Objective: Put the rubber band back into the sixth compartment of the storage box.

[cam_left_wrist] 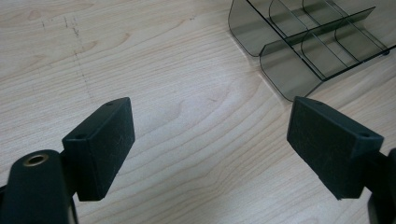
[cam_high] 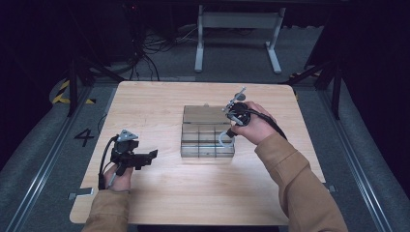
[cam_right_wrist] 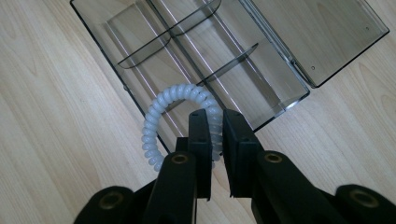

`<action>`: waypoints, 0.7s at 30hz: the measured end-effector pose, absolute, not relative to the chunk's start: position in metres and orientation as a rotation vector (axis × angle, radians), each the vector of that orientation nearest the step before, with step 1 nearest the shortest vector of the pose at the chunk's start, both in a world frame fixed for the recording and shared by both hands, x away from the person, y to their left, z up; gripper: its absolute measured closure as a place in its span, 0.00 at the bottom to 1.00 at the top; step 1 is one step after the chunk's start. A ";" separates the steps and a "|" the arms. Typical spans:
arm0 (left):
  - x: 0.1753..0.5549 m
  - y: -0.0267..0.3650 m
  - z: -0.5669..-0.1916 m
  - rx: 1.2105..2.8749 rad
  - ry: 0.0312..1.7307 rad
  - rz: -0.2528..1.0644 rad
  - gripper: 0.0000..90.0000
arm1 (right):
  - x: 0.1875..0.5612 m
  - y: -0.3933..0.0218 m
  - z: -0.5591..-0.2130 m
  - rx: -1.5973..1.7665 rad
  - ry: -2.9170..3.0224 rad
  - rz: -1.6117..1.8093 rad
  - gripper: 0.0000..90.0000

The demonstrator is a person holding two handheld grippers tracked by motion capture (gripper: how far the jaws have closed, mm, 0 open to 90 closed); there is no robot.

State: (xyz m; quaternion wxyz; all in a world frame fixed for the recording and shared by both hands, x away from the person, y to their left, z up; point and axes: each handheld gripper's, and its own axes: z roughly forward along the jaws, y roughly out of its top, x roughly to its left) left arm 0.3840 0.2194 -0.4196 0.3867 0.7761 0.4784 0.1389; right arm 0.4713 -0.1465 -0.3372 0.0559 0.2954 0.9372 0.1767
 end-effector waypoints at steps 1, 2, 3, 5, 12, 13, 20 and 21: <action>0.384 0.219 -0.420 1.975 1.218 0.354 0.18 | 0.472 -0.146 -0.338 0.902 2.842 0.527 0.92; 0.384 0.219 -0.420 1.972 1.220 0.354 0.18 | 0.472 -0.146 -0.339 0.902 2.838 0.519 0.92; 0.384 0.220 -0.420 1.969 1.218 0.354 0.18 | 0.473 -0.145 -0.339 0.901 2.840 0.512 0.92; 0.384 0.220 -0.420 1.968 1.219 0.356 0.18 | 0.473 -0.144 -0.341 0.903 2.836 0.518 0.92; 0.384 0.220 -0.420 1.965 1.221 0.355 0.18 | 0.476 -0.141 -0.352 0.904 2.841 0.504 0.92; 0.384 0.220 -0.420 1.965 1.222 0.354 0.18 | 0.477 -0.140 -0.353 0.910 2.844 0.496 0.92; 0.384 0.219 -0.420 1.963 1.222 0.355 0.18 | 0.479 -0.137 -0.363 0.904 2.850 0.486 0.92; 0.384 0.220 -0.420 1.964 1.221 0.356 0.18 | 0.479 -0.136 -0.364 0.905 2.851 0.479 0.92</action>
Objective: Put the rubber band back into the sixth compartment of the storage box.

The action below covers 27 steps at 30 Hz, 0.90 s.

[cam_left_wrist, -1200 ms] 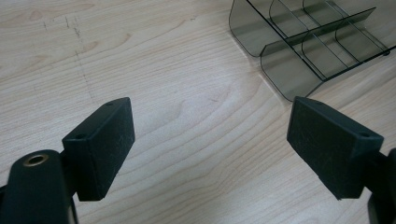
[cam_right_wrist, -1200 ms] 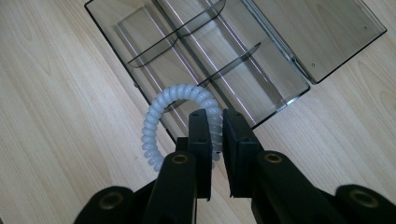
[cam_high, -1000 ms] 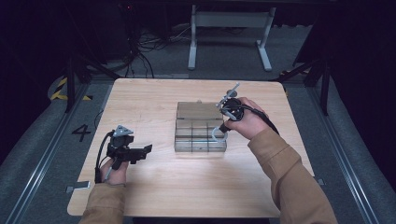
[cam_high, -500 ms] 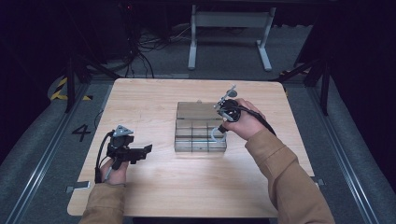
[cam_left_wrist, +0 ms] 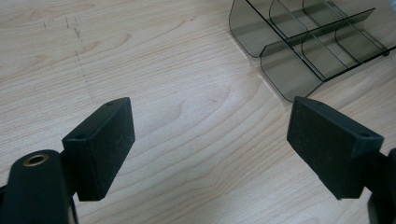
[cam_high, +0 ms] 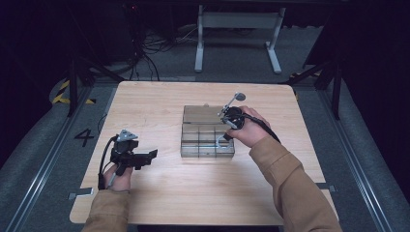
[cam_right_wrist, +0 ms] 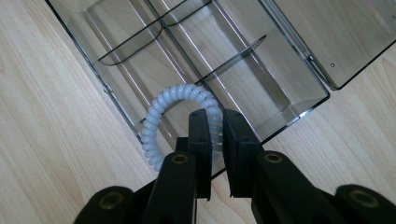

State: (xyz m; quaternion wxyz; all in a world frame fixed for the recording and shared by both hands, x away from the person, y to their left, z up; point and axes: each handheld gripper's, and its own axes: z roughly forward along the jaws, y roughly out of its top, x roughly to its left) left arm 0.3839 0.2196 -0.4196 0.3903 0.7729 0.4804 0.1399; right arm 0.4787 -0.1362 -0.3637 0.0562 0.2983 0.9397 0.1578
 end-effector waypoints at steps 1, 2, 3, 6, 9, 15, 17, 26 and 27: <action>0.384 0.220 -0.420 1.963 1.221 0.355 0.18 | 0.479 -0.136 -0.365 0.904 2.852 0.476 0.92; 0.384 0.220 -0.420 1.963 1.221 0.355 0.18 | 0.480 -0.135 -0.367 0.905 2.848 0.469 0.92; 0.384 0.220 -0.420 1.963 1.221 0.355 0.18 | 0.480 -0.135 -0.368 0.908 2.852 0.460 0.92; 0.384 0.220 -0.419 1.963 1.222 0.355 0.18 | 0.481 -0.134 -0.372 0.910 2.849 0.455 0.92; 0.384 0.220 -0.419 1.963 1.222 0.355 0.18 | 0.481 -0.133 -0.375 0.907 2.852 0.433 0.92; 0.384 0.220 -0.420 1.966 1.220 0.351 0.18 | 0.481 -0.131 -0.380 0.904 2.846 0.392 0.92; 0.384 0.220 -0.420 1.967 1.219 0.351 0.18 | 0.481 -0.131 -0.382 0.905 2.844 0.387 0.92; 0.385 0.219 -0.420 1.970 1.226 0.348 0.18 | 0.480 -0.130 -0.389 0.913 2.856 0.376 0.92; 0.385 0.219 -0.420 1.971 1.227 0.348 0.18 | 0.481 -0.130 -0.390 0.906 2.855 0.378 0.92</action>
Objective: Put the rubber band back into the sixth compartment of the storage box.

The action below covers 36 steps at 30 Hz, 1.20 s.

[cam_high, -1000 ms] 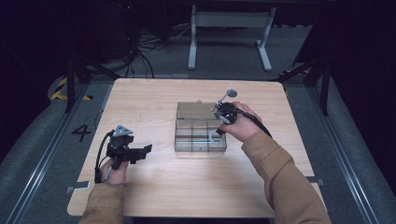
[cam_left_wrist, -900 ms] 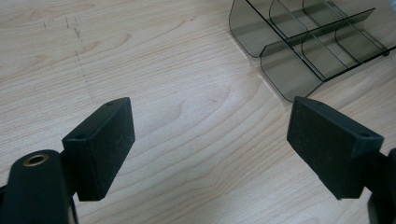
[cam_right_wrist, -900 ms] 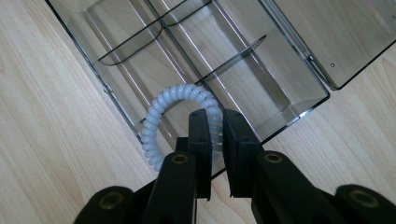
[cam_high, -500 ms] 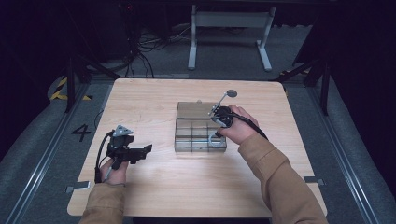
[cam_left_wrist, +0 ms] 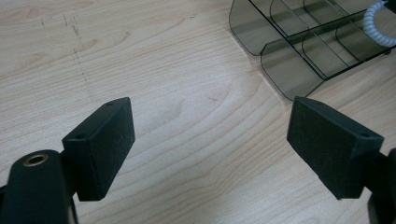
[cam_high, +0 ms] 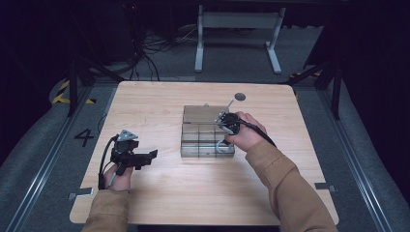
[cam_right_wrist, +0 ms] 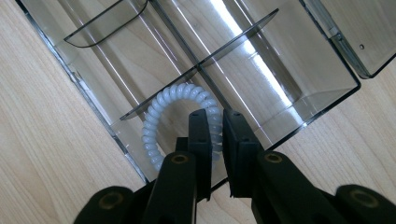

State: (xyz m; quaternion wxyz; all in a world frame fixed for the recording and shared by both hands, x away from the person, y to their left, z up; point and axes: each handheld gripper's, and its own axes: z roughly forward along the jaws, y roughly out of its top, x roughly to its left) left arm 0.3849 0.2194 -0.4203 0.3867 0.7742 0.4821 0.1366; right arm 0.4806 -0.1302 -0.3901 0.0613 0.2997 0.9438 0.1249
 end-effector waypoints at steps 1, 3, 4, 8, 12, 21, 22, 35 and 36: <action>0.385 0.220 -0.420 1.971 1.226 0.349 0.18 | 0.481 -0.130 -0.391 0.909 2.856 0.374 0.92; 0.385 0.220 -0.420 1.975 1.225 0.348 0.18 | 0.481 -0.130 -0.393 0.915 2.854 0.371 0.92; 0.385 0.220 -0.421 1.976 1.224 0.349 0.18 | 0.481 -0.131 -0.394 0.915 2.855 0.362 0.92; 0.386 0.220 -0.421 1.974 1.224 0.346 0.18 | 0.482 -0.132 -0.397 0.918 2.858 0.358 0.92; 0.385 0.219 -0.421 1.976 1.225 0.347 0.18 | 0.482 -0.132 -0.398 0.922 2.861 0.355 0.92; 0.386 0.220 -0.421 1.976 1.224 0.348 0.18 | 0.482 -0.133 -0.401 0.923 2.864 0.358 0.88; 0.386 0.220 -0.421 1.975 1.225 0.346 0.18 | 0.481 -0.132 -0.401 0.920 2.860 0.365 0.85; 0.385 0.219 -0.421 1.977 1.224 0.346 0.18 | 0.478 -0.139 -0.394 0.909 2.840 0.455 0.79; 0.385 0.219 -0.421 1.976 1.224 0.346 0.18 | 0.478 -0.140 -0.392 0.910 2.835 0.468 0.79</action>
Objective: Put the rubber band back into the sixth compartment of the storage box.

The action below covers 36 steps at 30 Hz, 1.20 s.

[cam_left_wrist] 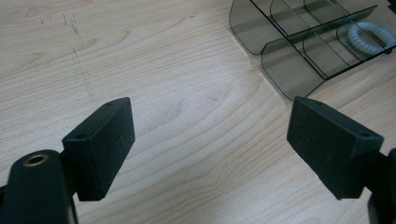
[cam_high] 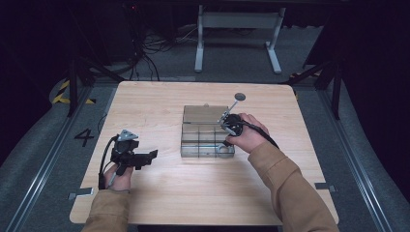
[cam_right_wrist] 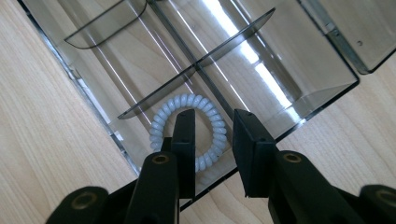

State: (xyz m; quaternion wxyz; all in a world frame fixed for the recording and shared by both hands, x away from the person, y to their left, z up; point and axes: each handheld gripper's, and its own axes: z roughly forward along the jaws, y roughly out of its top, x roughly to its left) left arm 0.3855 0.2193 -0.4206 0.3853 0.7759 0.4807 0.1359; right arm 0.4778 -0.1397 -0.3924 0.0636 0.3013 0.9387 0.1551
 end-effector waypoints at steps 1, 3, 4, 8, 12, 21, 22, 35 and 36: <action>0.385 0.219 -0.421 1.977 1.224 0.346 0.18 | 0.477 -0.140 -0.391 0.910 2.832 0.475 0.79; 0.386 0.219 -0.421 1.977 1.223 0.346 0.18 | 0.475 -0.142 -0.386 0.915 2.824 0.504 0.78; 0.386 0.219 -0.421 1.976 1.223 0.346 0.18 | 0.474 -0.143 -0.384 0.913 2.819 0.520 0.78; 0.386 0.219 -0.421 1.980 1.222 0.347 0.18 | 0.470 -0.146 -0.375 0.907 2.806 0.568 0.77; 0.386 0.219 -0.421 1.978 1.222 0.346 0.18 | 0.465 -0.150 -0.367 0.899 2.792 0.603 0.76; 0.385 0.218 -0.420 1.970 1.228 0.350 0.18 | 0.447 -0.165 -0.349 0.904 2.751 0.685 0.74; 0.385 0.218 -0.420 1.970 1.225 0.349 0.18 | 0.445 -0.168 -0.348 0.906 2.749 0.694 0.74; 0.385 0.218 -0.420 1.974 1.226 0.348 0.18 | 0.427 -0.204 -0.342 0.975 2.697 0.744 0.71; 0.385 0.218 -0.420 1.977 1.227 0.349 0.18 | 0.426 -0.207 -0.343 0.980 2.692 0.747 0.70</action>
